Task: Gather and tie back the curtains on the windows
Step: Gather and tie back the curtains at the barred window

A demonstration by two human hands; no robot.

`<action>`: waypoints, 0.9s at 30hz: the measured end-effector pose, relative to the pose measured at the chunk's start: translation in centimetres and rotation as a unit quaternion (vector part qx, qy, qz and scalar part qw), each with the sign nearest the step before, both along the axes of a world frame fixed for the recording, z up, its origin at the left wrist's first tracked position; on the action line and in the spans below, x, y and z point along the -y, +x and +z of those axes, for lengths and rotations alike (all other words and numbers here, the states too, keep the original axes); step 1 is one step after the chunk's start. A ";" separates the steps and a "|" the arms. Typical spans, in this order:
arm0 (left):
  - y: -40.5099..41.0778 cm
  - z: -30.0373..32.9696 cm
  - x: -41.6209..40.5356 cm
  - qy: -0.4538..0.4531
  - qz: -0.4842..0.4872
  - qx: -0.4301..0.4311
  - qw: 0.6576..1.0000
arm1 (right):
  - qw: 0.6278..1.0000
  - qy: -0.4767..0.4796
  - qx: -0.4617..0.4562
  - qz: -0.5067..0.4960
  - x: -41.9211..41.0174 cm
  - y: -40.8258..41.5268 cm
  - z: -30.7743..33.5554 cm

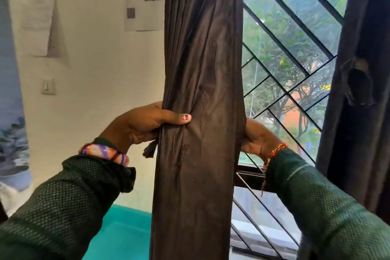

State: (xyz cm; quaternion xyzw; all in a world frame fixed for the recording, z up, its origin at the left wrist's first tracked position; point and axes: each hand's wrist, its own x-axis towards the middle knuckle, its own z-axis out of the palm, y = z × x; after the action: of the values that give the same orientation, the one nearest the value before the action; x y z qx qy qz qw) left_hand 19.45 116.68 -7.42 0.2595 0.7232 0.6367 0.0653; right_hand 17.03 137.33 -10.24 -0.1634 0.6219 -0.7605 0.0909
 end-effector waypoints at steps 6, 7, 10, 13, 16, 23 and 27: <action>1.4 0.3 -1.6 -0.069 0.067 -0.024 0.995 | 0.989 0.112 -0.097 0.022 -2.5 0.7 2.3; 1.6 0.3 -1.9 -0.082 0.082 -0.031 0.993 | 0.983 0.143 -0.111 0.019 -2.7 0.9 2.5; 2.1 0.4 -2.6 -0.107 0.112 -0.045 0.987 | 0.963 0.214 -0.159 -0.024 -3.6 1.2 3.2; 2.3 0.3 -3.0 -0.139 0.148 -0.063 0.977 | 0.920 0.310 -0.219 -0.101 -4.6 1.2 4.0; 2.0 0.1 -3.8 -0.191 0.215 -0.102 0.952 | 0.879 0.353 -0.255 -0.193 -5.5 1.2 4.6; 0.9 -1.0 -6.2 -0.298 0.404 -0.239 0.831 | 0.808 0.376 -0.319 -0.323 -6.0 3.2 3.9; 1.4 -1.4 -7.3 -0.378 0.487 -0.273 0.738 | 0.700 0.380 -0.411 -0.444 -6.1 4.6 3.3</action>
State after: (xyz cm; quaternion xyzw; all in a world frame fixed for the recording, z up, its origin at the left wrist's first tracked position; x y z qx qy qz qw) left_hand 20.88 123.97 -8.82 -0.0114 0.9191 0.1573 -0.3611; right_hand 21.66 143.42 -6.93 -0.1166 0.8338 -0.2690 -0.4679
